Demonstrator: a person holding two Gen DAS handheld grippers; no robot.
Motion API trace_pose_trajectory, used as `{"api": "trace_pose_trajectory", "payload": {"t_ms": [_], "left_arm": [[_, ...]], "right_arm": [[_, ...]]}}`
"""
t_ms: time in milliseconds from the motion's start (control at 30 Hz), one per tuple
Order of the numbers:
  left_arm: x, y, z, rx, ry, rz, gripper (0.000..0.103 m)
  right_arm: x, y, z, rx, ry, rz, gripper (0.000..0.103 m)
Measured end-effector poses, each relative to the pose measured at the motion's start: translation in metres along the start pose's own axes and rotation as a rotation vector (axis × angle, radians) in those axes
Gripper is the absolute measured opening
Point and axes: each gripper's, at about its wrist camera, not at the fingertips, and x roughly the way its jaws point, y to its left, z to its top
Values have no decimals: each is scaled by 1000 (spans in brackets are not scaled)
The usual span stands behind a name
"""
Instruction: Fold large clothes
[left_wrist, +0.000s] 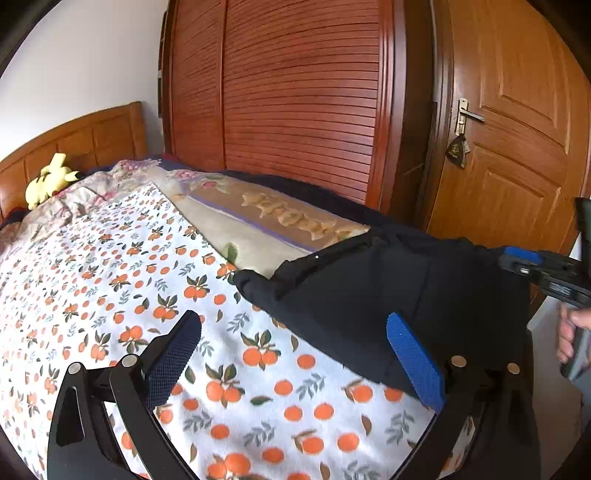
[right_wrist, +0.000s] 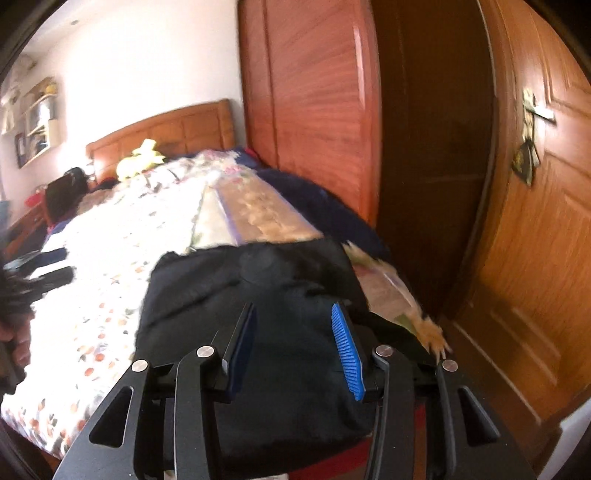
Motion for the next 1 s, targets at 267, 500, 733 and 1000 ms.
{"api": "trace_pose_trajectory", "payload": {"t_ms": [267,500,733,1000], "left_arm": [[-40,-17,-10,28,-30,-20,101],[-71,-26,-9,29,-40,-12,101],[-107,-27,-18,26,-43,18,101],[-150,-15,-37,-1,-44,69,101]], "right_arm": [[21,-12,-25,38,91,-36,37],[-25,-5,-13,53,10,-58,52],[-61,27,-9,26,-46,-41,78],[-88,89,-17,-9,-92,42,94]]}}
